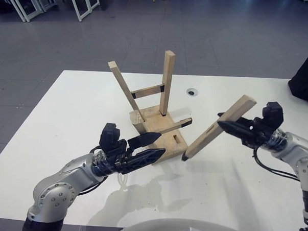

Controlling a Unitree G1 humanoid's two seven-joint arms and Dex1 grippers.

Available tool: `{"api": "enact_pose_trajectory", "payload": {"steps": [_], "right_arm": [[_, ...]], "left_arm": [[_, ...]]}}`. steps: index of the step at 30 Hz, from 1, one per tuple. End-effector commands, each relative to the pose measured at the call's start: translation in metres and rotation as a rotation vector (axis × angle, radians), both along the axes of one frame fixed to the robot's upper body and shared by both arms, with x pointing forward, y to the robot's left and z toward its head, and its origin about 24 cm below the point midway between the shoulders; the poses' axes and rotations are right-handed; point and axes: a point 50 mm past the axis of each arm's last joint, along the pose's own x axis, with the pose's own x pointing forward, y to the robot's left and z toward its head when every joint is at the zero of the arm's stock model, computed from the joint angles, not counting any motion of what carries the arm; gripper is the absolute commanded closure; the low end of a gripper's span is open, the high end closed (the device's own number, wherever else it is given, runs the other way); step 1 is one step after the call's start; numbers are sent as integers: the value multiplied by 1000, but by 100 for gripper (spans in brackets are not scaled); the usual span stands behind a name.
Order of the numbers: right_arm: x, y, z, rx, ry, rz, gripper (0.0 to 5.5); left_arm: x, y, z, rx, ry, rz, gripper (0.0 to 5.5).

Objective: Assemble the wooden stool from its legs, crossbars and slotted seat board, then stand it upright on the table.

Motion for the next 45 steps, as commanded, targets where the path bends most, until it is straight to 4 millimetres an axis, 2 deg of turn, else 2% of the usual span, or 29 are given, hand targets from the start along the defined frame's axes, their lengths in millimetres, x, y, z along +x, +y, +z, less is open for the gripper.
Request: {"api": "enact_pose_trajectory", "payload": {"steps": [1, 4, 7, 10, 16, 19, 27, 33, 37, 45], "right_arm": [[19, 5, 3, -57, -143, -119, 350], [31, 17, -4, -113, -220, -202, 350], [30, 35, -14, -153, -279, -187, 350], [22, 46, -14, -115, -309, -154, 350], [18, 45, -7, -120, -362, -133, 350], [10, 50, -16, -130, -315, -48, 350], [-7, 46, -29, -183, -254, 70, 350], [-13, 43, -22, -258, -290, 165, 350], [-8, 41, -17, -368, -359, 198, 350], [4, 33, 15, -499, -447, 297, 350]], "left_arm": [[-2, 1, -1, 24, -8, -21, 172], [-6, 3, -4, 38, -1, -37, 172], [-9, 3, -5, 43, 5, -66, 172], [-16, 6, -8, 57, 24, -99, 172], [-20, 17, -19, 92, 67, -79, 172], [-19, 18, -20, 96, 66, -78, 172], [-14, 23, -17, 133, 36, -52, 172], [-11, 30, -19, 171, 34, -19, 172], [-10, 32, -21, 183, 35, -4, 172], [-13, 27, -24, 189, 33, 16, 172]]}}
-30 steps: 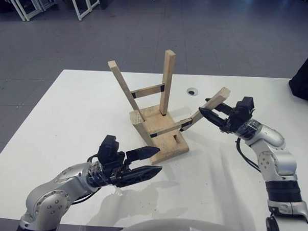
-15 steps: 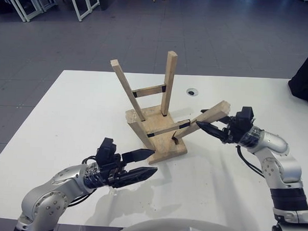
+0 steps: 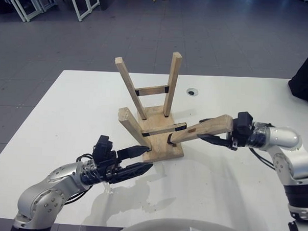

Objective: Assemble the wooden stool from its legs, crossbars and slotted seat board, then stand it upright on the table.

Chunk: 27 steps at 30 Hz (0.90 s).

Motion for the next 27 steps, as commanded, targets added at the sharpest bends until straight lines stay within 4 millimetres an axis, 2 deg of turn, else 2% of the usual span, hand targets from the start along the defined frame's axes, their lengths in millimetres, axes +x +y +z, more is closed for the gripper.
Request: {"api": "enact_pose_trajectory", "payload": {"steps": [1, 4, 7, 13, 27], "right_arm": [[9, -5, 15, -74, -19, 31, 350], [13, -7, 25, -102, 30, 88, 350], [16, -3, 21, -149, 68, 150, 350], [27, 9, 33, -100, -26, 160, 350], [31, 12, 9, -268, 81, 229, 350]], "left_arm": [[-1, -3, -1, 23, -19, 19, 172], [-3, -6, -2, 20, -20, 32, 172], [-5, -9, -4, 12, -22, 52, 172], [-8, -14, -8, 1, -23, 71, 172], [-8, -19, -13, 8, -26, 85, 172]]}}
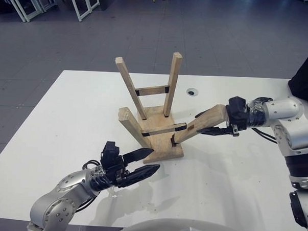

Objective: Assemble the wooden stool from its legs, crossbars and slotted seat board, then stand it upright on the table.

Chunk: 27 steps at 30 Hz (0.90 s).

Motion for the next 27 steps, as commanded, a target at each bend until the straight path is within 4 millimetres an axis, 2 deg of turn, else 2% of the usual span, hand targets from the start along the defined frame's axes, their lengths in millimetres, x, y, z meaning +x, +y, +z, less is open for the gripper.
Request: {"api": "enact_pose_trajectory", "payload": {"steps": [1, 8, 12, 15, 23, 27], "right_arm": [[-1, -4, -11, -106, 73, 17, 350], [-2, 1, 1, -116, 83, 75, 350], [0, -6, -6, -155, 211, 33, 350], [4, -10, -12, -209, 202, 4, 350], [-1, 1, -21, -223, 142, 21, 350], [0, 10, -15, -188, 192, 21, 350]], "left_arm": [[0, -2, 0, 9, -18, 11, 172], [-1, -2, -2, 5, -17, 25, 172], [0, -3, -5, 10, -16, 24, 172], [0, -2, -6, 14, -15, 21, 172], [-1, -2, -7, 14, -14, 25, 172], [-2, -3, -9, 14, -9, 26, 172]]}}
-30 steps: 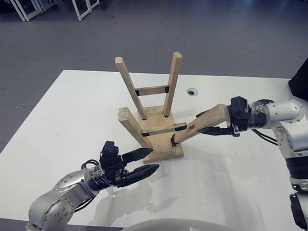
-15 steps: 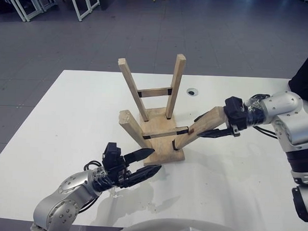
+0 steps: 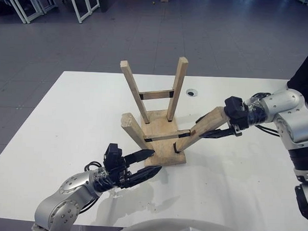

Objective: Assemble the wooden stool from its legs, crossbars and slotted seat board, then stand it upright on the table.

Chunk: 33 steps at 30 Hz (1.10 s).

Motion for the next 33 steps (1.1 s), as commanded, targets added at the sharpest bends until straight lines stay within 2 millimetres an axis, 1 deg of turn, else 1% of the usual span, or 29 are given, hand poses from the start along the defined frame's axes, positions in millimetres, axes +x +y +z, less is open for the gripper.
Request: {"api": "enact_pose_trajectory", "payload": {"steps": [1, 4, 8, 12, 13, 16, 19, 21, 24, 26, 27, 29, 33], "right_arm": [[-1, 10, -18, -64, 91, -27, 350], [2, 16, -15, -73, 87, -27, 350], [-2, 20, -12, -98, 71, 5, 350], [-4, 19, -16, -133, 56, 1, 350], [-5, 19, -16, -133, 71, -4, 350], [-5, 17, -17, -140, 94, -14, 350], [-4, 15, -18, -154, 93, -31, 350], [-4, 15, -19, -159, 94, -38, 350], [-5, 15, -20, -165, 93, -43, 350], [-4, 16, -19, -167, 90, -49, 350], [-4, 17, -19, -167, 90, -51, 350], [-4, 17, -20, -169, 90, -52, 350], [-6, 19, -22, -166, 92, -47, 350]], "left_arm": [[-1, -1, -3, 6, 0, 6, 172], [0, -3, -4, 4, -1, 10, 172], [0, -4, -5, 1, -2, 12, 172], [1, -2, -5, 5, -14, 21, 172], [2, 0, 0, -9, -32, 31, 172], [4, 7, 23, -56, -115, 45, 172], [2, 9, 61, -142, -266, 12, 172], [-1, 9, 82, -188, -354, -13, 172], [-2, 12, 113, -292, -476, -12, 172], [-1, 17, 128, -350, -525, 15, 172], [2, 20, 131, -364, -527, 38, 172], [9, 24, 129, -361, -488, 74, 172], [25, 17, 97, -212, -336, 96, 172]]}}
